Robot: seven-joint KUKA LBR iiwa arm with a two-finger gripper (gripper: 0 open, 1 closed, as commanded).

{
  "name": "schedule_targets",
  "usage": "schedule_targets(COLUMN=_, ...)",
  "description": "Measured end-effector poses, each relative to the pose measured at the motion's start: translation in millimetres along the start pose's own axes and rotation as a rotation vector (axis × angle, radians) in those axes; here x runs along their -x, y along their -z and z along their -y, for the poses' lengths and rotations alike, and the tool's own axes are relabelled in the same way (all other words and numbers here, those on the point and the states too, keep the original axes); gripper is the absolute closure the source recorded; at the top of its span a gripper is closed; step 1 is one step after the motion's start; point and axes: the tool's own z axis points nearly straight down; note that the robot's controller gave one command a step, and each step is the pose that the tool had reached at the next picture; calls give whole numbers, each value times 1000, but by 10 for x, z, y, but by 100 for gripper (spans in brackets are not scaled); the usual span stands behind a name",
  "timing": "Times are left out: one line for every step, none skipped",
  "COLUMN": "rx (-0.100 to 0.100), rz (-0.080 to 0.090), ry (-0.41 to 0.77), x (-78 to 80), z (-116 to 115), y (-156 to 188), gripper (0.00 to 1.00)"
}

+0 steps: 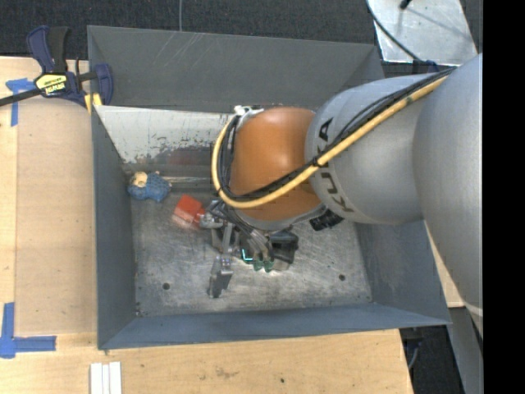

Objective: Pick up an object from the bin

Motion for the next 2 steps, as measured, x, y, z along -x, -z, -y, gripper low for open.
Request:
schedule_targets(rx=-1, rz=16, ry=218, x=662, z=852, y=-403, gripper=0)
schedule_targets(rx=0, rz=2, ry=218, x=624, z=843, y=-433, gripper=100)
